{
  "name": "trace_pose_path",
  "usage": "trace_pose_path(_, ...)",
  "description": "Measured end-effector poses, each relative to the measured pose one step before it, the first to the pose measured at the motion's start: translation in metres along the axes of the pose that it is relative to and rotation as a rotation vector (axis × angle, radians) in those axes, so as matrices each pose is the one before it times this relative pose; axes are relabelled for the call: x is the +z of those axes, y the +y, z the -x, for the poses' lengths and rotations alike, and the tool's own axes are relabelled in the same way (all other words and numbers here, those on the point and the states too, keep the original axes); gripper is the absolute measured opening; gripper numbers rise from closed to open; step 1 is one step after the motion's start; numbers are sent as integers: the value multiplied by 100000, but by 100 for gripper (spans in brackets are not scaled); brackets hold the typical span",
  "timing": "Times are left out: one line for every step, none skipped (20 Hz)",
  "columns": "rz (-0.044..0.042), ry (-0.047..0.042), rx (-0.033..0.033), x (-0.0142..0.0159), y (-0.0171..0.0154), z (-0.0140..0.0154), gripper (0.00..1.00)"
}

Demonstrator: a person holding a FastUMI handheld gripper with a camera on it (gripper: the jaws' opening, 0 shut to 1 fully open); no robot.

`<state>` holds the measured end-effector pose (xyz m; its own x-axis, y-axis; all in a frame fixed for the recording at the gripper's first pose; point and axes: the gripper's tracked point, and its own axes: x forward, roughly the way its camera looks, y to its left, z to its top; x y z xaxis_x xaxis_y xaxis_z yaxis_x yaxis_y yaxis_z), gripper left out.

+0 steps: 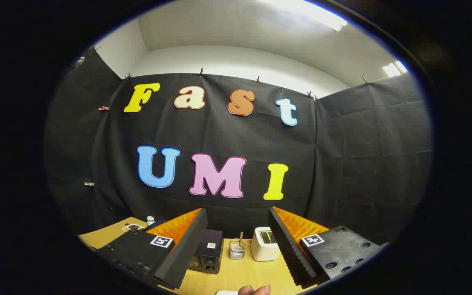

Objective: Open the toaster oven, put the food inside, and close the toaster oven door.

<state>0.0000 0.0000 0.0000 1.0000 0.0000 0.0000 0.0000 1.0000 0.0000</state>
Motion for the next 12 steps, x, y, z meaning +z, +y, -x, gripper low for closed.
trace_pose_path(378,86,138,-46,173,15,97)
trace_pose_path(125,367,350,-266,224,45,97)
trace_pose_path(-261,484,497,-170,290,91,97)
trace_pose_path(-498,620,323,-185,228,57,97)
trace_pose_path(-527,400,352,-113,255,105,97)
trace_pose_path(-342,329,378,-161,278,102,97)
trace_pose_path(-97,301,484,-84,245,171,97)
trace_pose_path(68,176,545,-16,339,-72,97)
trace_pose_path(175,244,553,-8,298,33,97)
trace_pose_path(95,78,583,-136,379,-50,97)
trace_pose_path(3,169,651,9,399,-21,97)
trace_pose_path(107,151,576,-206,298,12,97)
